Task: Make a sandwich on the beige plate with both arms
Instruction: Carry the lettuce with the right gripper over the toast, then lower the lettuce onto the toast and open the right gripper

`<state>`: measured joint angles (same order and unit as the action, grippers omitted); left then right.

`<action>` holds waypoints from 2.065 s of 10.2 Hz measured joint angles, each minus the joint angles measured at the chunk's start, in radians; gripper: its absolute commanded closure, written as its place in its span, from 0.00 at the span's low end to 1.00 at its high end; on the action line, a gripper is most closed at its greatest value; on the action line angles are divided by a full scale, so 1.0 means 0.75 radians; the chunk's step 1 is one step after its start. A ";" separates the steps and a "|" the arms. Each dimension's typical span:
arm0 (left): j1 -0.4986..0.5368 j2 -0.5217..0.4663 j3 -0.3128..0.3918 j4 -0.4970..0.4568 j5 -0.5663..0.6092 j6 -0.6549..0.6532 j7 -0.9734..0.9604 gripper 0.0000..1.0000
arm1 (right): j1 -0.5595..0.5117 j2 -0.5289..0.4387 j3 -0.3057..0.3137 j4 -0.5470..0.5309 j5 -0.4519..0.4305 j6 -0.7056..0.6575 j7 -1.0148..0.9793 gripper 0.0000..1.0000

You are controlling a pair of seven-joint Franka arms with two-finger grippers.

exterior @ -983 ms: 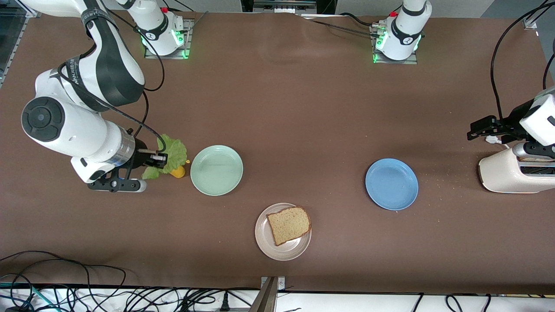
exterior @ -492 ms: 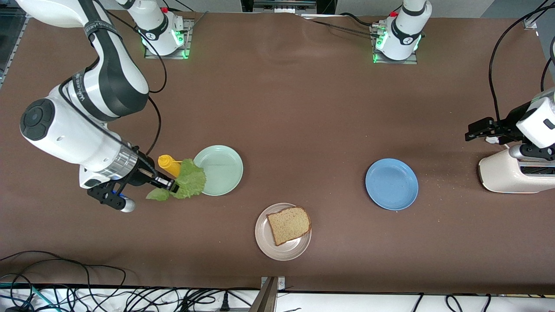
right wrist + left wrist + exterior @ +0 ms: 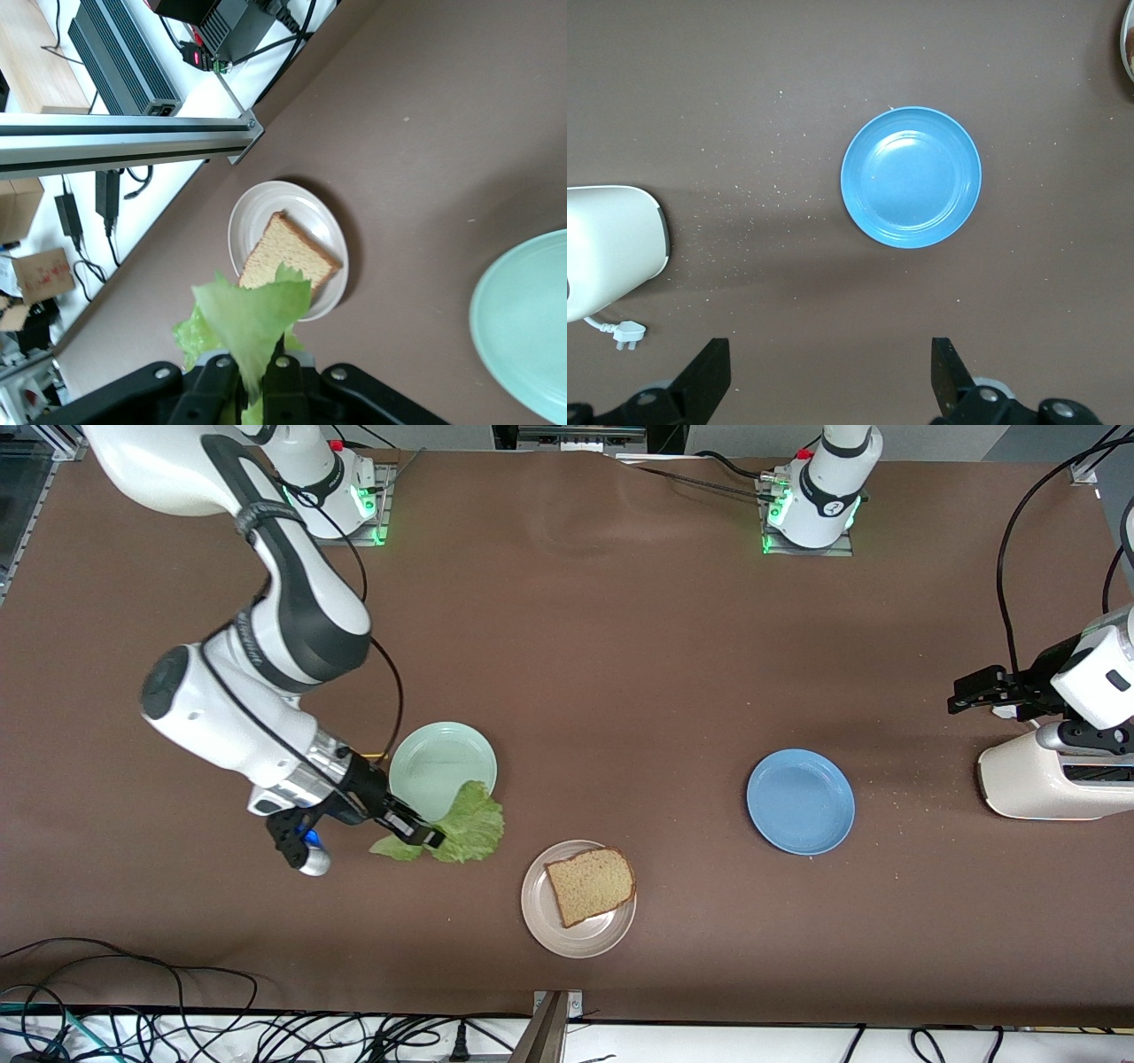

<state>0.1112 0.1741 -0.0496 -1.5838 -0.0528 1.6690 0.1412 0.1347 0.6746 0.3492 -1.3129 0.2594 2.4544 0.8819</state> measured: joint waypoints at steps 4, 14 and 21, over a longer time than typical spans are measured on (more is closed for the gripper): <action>0.002 0.003 0.004 -0.001 0.000 0.000 0.000 0.00 | 0.098 0.261 -0.001 0.001 0.002 0.504 0.036 1.00; 0.012 0.006 0.006 -0.003 0.000 0.000 0.000 0.00 | 0.239 0.587 0.023 0.280 0.006 0.644 0.402 0.88; 0.013 0.008 0.006 -0.003 0.000 0.000 0.000 0.00 | 0.245 0.633 0.072 0.332 0.009 0.643 0.564 0.55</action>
<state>0.1208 0.1799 -0.0449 -1.5862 -0.0528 1.6690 0.1410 0.3184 1.1493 0.4032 -1.0637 0.2661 2.9364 1.3052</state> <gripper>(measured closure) 0.000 0.634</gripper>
